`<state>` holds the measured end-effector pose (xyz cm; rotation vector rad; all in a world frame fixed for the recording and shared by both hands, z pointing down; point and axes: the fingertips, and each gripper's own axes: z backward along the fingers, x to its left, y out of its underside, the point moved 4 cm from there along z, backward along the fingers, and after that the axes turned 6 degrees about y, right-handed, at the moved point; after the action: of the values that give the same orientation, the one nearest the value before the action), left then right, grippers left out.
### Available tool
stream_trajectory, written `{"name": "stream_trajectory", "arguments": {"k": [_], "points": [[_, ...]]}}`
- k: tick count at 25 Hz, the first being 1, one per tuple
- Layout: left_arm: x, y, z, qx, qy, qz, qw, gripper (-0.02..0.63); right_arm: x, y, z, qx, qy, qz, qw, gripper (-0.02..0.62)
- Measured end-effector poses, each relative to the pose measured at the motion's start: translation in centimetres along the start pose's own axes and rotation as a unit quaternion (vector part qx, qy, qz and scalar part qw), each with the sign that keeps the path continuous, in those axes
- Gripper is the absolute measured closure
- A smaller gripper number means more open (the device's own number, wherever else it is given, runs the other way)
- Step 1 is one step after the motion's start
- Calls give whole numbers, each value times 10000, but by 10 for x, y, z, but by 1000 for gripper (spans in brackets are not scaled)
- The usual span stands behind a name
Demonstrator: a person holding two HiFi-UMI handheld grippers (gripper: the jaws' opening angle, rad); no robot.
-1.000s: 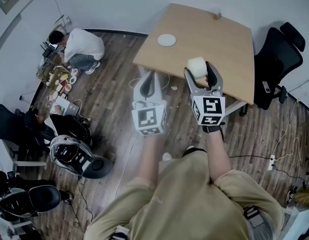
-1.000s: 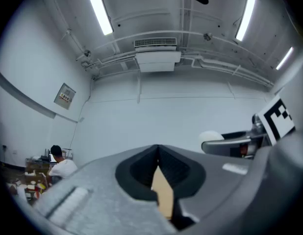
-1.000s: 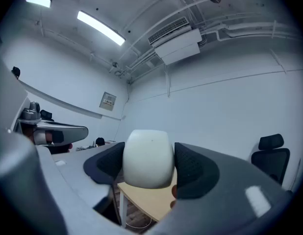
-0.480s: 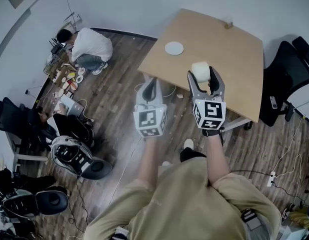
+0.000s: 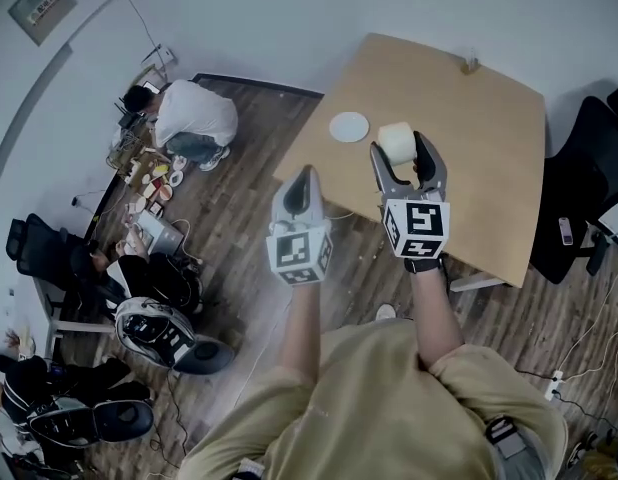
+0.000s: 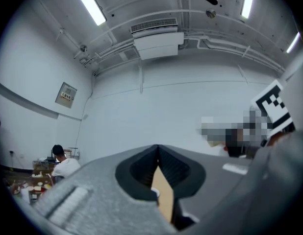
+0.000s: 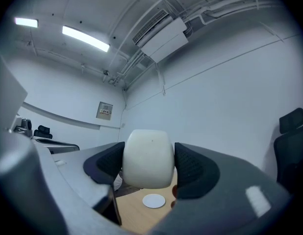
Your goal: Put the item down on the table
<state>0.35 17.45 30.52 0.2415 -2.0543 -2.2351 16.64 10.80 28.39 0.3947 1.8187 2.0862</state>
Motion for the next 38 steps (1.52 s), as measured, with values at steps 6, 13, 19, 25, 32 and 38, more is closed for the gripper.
{"name": "stream_trajectory", "arguments": {"k": [6, 13, 19, 25, 32, 38], "points": [[-5, 24, -37, 293, -78, -61, 9995, 603, -36, 30, -33, 253, -3, -248, 9994, 272], [12, 43, -84, 359, -20, 121, 9993, 603, -50, 54, -68, 456, 39, -211, 9987, 272], [36, 61, -151, 357, 461, 313, 9978, 603, -79, 65, -120, 549, 651, -92, 9963, 272], [83, 62, -219, 297, 729, 381, 9962, 603, -84, 72, -181, 661, 1050, -26, 9923, 272], [146, 87, -271, 409, 1035, 597, 9920, 603, -58, 99, -244, 950, 1277, 179, 9871, 272], [188, 105, -292, 423, 1169, 780, 9892, 603, -43, 120, -276, 1092, 1524, 62, 9822, 272]]}}
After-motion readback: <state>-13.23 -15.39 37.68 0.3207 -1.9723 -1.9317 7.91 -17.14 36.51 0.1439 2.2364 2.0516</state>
